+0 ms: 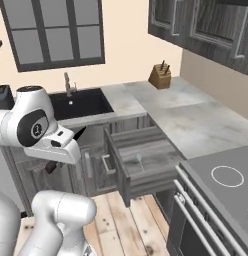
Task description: Pick up the metallic utensils from the counter and place them in the open drawer. Make sure not to pick up any wooden utensils.
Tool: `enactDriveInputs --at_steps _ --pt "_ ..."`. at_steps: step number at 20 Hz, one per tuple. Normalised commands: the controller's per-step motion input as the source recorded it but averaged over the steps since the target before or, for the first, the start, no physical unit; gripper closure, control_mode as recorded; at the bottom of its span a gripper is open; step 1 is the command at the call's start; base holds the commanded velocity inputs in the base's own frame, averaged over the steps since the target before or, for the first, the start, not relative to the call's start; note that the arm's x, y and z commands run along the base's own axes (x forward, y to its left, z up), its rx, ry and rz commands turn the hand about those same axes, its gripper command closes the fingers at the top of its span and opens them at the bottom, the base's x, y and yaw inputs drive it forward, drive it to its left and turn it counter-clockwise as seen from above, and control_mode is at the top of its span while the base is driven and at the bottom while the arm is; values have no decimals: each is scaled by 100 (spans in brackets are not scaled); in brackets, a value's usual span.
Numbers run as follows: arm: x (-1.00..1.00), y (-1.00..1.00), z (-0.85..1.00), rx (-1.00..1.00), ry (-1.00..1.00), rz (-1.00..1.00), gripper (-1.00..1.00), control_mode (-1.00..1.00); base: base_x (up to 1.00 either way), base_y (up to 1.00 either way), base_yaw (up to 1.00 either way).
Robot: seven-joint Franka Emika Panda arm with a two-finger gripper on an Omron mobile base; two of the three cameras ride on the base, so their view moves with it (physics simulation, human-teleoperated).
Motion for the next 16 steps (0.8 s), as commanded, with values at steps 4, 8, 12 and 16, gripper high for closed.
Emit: enactDriveInputs --at_steps 4,8,12,16 --pt "0 0 0 0 0 0 100 100 -12 -55 1" --pt "0 0 0 0 0 0 100 100 -5 -67 0" --pt "0 0 0 0 0 0 100 100 0 -68 0" --pt "0 0 0 0 0 0 100 100 2 -56 0"
